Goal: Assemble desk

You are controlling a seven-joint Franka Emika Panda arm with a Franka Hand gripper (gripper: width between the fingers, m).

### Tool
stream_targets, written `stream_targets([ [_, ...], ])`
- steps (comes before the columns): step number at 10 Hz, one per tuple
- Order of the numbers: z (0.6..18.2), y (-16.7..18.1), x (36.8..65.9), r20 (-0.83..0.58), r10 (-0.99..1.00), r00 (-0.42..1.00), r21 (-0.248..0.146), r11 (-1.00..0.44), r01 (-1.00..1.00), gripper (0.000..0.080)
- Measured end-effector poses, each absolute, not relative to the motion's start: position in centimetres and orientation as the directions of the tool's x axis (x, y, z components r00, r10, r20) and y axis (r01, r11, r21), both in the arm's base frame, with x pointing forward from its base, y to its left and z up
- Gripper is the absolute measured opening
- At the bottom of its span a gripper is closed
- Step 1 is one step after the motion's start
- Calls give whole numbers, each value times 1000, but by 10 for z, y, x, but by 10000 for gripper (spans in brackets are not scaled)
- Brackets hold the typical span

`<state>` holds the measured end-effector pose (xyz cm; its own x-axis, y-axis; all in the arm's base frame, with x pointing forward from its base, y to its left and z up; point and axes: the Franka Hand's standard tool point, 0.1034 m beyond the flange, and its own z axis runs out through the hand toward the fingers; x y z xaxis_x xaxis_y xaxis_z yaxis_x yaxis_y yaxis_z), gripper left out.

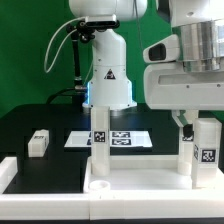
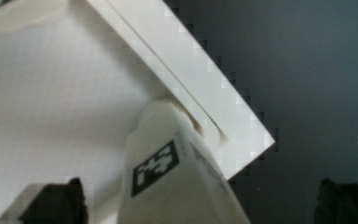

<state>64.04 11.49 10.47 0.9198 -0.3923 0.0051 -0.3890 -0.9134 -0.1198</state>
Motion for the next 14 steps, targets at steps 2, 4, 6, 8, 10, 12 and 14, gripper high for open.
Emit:
stream_targets([
  [2,105,113,642,-1,-319,948,-112,-942,-317,649],
  [4,104,113,642,-5,-351,936,-111,-930,-350,639],
  [6,104,113,641,-21,-474,880,-109,-874,-473,292],
  [8,103,110,641,-37,-595,803,-101,-797,-595,292],
  [10,104,109,641,-60,-784,618,-88,-613,-785,292],
  [12,104,107,642,-136,-961,243,-80,-234,-969,292],
  [14,103,107,642,-189,-981,-43,-66,56,-996,291],
])
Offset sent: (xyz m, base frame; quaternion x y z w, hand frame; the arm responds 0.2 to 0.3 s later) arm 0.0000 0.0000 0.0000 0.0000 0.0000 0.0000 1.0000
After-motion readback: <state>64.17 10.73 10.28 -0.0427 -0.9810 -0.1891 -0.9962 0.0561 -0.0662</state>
